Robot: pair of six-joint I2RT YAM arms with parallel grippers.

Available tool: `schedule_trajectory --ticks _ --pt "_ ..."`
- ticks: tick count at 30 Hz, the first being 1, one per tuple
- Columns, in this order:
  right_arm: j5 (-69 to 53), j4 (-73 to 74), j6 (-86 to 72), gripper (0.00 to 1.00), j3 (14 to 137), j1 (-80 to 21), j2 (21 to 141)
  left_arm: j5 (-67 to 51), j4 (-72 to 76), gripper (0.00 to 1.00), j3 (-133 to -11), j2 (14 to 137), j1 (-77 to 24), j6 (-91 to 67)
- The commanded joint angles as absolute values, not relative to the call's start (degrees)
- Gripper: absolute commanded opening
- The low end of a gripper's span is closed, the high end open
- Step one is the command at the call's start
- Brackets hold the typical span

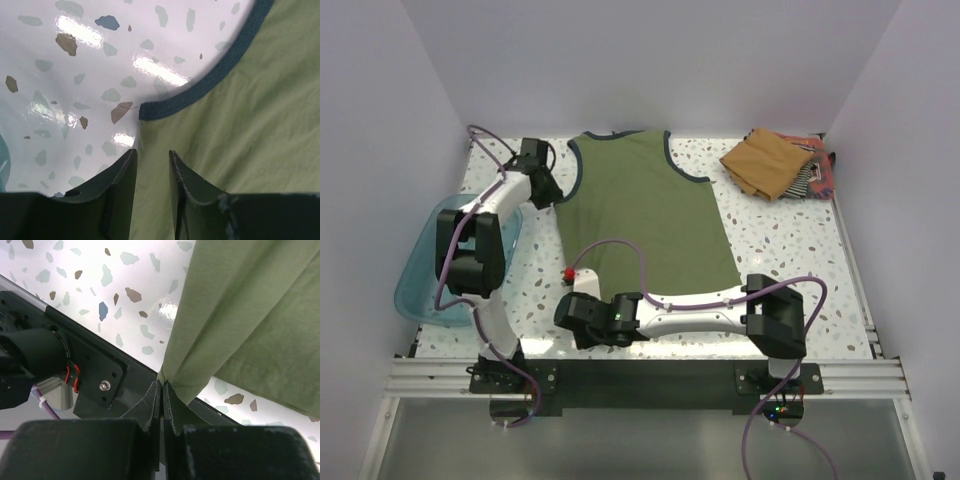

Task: Fold and stack the tank tops
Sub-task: Fold the tank top

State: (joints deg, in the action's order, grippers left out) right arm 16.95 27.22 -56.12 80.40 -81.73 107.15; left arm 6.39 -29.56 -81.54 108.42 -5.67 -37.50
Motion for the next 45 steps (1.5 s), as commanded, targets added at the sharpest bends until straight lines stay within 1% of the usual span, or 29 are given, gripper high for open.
schedule_trajectory --ticks 1,17,19,20,22,23,24,25,26,27,32,38,41,45 --pt "16.52 25.93 -55.46 0.0 80.07 -81.65 103.27 11.86 -28.04 0.36 -84.46 110.39 -6.24 -38.41" --pt "16.08 25.4 -55.28 0.0 78.75 -81.3 102.57 12.04 -24.7 0.37 -86.05 117.86 -6.77 -36.91" --pt "15.91 25.23 -55.37 0.0 78.58 -81.3 102.57 11.95 -23.73 0.32 -85.87 118.39 -6.77 -37.0" --pt "15.82 25.14 -55.37 0.0 78.57 -81.3 102.48 11.78 -23.38 0.27 -85.87 118.56 -6.77 -36.91" --pt "15.21 24.7 -55.37 0.0 78.92 -81.3 103.0 12.13 -22.59 0.2 -85.96 118.74 -6.85 -36.91" --pt "14.86 24.61 -55.28 0.0 79.19 -81.3 103.27 12.91 -22.59 0.12 -85.96 118.65 -6.77 -37.0" --pt "14.16 24.52 -55.28 0.0 79.54 -81.3 103.71 13.27 -22.5 0.08 -86.13 118.39 -6.77 -37.09" --pt "13.89 24.09 -55.02 0.0 80.15 -81.3 103.88 13.88 -22.5 0.06 -86.22 118.13 -6.77 -37.18" --pt "13.45 23.82 -55.02 0.0 80.33 -81.3 104.58 15.54 -22.59 0.01 -86.31 117.43 -6.77 -37.35" --pt "12.49 23.3 -55.02 0.0 80.51 -81.39 104.85 16.6 -22.76 0.0 -86.4 117.07 -6.68 -37.44" --pt "7.4 19.69 -54.41 0.0 83.84 -81.83 107.83 23.19 -24.61 0.0 -87.1 114.53 -5.36 -38.67" --pt "4.57 20.56 -52.91 0.0 89.56 -81.83 111.97 25.48 -25.13 0.0 -89.2 113.9 -4.13 -38.06" --pt "4.31 20.04 -52.56 0.0 88.69 -81.04 111.18 25.05 -25.75 0.0 -90.7 113.91 -4.39 -37.79" --pt "3.52 17.93 -52.73 0.0 84.04 -78.58 107.5 23.03 -24.7 0.0 -91.58 113.2 -5.36 -38.41"
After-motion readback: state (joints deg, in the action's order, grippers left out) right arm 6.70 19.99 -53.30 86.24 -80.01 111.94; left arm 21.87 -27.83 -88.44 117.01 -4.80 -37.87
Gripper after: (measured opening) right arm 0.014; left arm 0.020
